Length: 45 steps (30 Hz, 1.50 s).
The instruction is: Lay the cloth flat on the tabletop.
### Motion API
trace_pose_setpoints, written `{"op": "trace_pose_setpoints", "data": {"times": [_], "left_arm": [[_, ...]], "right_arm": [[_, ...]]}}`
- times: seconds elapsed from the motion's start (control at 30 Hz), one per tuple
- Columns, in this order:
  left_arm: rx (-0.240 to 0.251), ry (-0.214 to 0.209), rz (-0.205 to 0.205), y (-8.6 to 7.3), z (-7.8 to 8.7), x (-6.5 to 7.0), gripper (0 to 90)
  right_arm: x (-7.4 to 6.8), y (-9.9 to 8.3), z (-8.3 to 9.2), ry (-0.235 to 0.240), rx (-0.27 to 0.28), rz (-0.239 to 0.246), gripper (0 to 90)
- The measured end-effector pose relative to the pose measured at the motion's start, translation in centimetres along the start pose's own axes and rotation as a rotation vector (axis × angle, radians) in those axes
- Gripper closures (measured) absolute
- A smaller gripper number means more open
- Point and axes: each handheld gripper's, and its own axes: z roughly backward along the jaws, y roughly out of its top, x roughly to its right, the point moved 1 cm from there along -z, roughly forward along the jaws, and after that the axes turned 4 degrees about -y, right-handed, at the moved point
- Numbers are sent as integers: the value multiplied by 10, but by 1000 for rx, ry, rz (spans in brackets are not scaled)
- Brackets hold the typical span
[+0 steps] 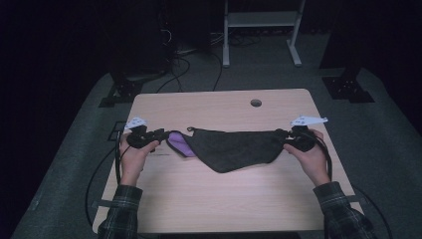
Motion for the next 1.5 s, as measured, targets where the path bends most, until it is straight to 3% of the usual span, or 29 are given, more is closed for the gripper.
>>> {"op": "trace_pose_setpoints", "data": {"times": [0.17, 0.43, 0.63, 0.83, 0.93, 1.07, 1.1, 1.13, 1.3, 1.5], "left_arm": [[-18, 18, -11, -3, -5, -1, 574], [-45, 38, -13, -8, -10, -5, 547], [-58, 39, -24, -10, -12, -4, 528], [-66, 41, -32, -11, -13, -4, 516], [-67, 41, -34, -11, -14, -4, 511], [-70, 42, -37, -12, -15, -4, 506], [-70, 42, -37, -12, -15, -4, 506], [-78, 42, -40, -13, -16, -4, 506], [-76, 38, -48, -12, -17, -2, 508], [-85, 36, -50, -13, -18, -1, 510]], "right_arm": [[-30, -1, -17, 103, -30, 63, 560], [-80, -6, -41, 250, -73, 153, 566], [-109, -13, -62, 293, -127, 240, 539], [-125, -16, -80, 300, -154, 296, 521], [-129, -20, -89, 275, -176, 327, 565], [-124, -19, -91, 248, -169, 320, 781], [-124, -19, -91, 248, -169, 320, 781], [-120, -20, -90, 258, -175, 295, 844], [-117, -17, -76, 320, -196, 265, 857], [-102, -2, -34, 402, -111, 186, 857]]}}
